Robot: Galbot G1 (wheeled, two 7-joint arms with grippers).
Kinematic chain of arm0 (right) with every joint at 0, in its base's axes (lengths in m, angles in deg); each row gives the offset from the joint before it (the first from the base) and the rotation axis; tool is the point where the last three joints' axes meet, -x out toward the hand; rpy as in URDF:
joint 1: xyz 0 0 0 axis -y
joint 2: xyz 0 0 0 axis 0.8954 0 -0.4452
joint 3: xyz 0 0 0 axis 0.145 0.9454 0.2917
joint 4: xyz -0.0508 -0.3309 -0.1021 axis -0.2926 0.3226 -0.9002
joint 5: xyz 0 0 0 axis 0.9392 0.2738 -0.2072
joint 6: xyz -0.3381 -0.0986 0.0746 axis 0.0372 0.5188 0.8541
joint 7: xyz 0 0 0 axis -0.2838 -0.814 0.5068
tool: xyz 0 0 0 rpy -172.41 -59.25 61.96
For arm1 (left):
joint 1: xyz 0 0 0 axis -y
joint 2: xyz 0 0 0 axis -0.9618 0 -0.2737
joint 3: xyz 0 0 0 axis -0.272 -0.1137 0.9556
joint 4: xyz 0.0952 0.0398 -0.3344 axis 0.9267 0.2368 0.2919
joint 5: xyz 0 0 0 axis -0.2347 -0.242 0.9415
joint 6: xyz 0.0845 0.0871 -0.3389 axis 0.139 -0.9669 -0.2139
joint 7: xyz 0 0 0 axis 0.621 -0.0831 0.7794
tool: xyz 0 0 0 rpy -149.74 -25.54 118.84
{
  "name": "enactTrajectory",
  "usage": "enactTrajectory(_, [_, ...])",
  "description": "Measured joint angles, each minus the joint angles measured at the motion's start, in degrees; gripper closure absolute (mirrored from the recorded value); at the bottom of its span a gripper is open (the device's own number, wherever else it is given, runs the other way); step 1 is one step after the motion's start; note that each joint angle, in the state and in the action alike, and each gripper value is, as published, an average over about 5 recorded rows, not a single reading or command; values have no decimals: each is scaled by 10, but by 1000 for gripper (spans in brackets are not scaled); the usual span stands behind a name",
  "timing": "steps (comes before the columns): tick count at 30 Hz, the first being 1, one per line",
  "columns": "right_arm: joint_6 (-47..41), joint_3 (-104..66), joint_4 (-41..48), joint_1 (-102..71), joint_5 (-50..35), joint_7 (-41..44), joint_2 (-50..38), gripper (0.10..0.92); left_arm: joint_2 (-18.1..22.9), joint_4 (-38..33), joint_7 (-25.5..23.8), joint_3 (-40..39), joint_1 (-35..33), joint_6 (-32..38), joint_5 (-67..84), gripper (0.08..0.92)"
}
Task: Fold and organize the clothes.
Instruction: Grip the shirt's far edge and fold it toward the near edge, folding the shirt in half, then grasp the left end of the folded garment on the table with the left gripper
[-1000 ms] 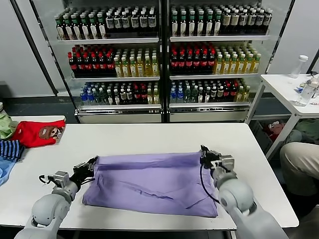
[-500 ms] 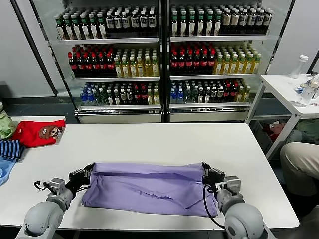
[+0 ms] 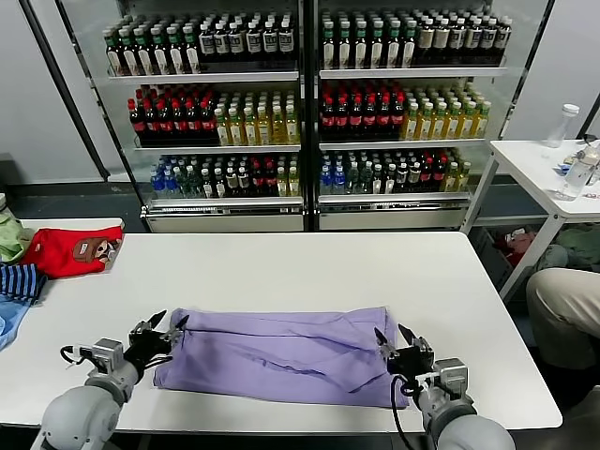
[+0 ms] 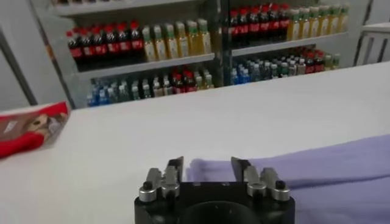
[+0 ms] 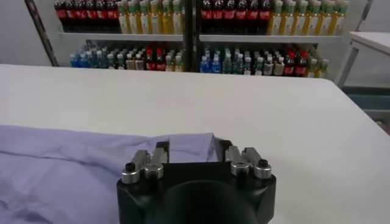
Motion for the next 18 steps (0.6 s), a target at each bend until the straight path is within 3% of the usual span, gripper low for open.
enactTrajectory(4, [0, 1, -2, -6, 7, 2, 2, 216, 7, -3, 29, -10, -2, -11, 9, 186])
enactTrajectory(7, [-1, 4, -2, -7, 12, 3, 5, 204, 13, -5, 47, -16, -2, -17, 20, 199])
enactTrajectory(18, [-1, 9, 3, -17, 25, 5, 14, 202, 28, -3, 95, -29, 13, -28, 65, 502])
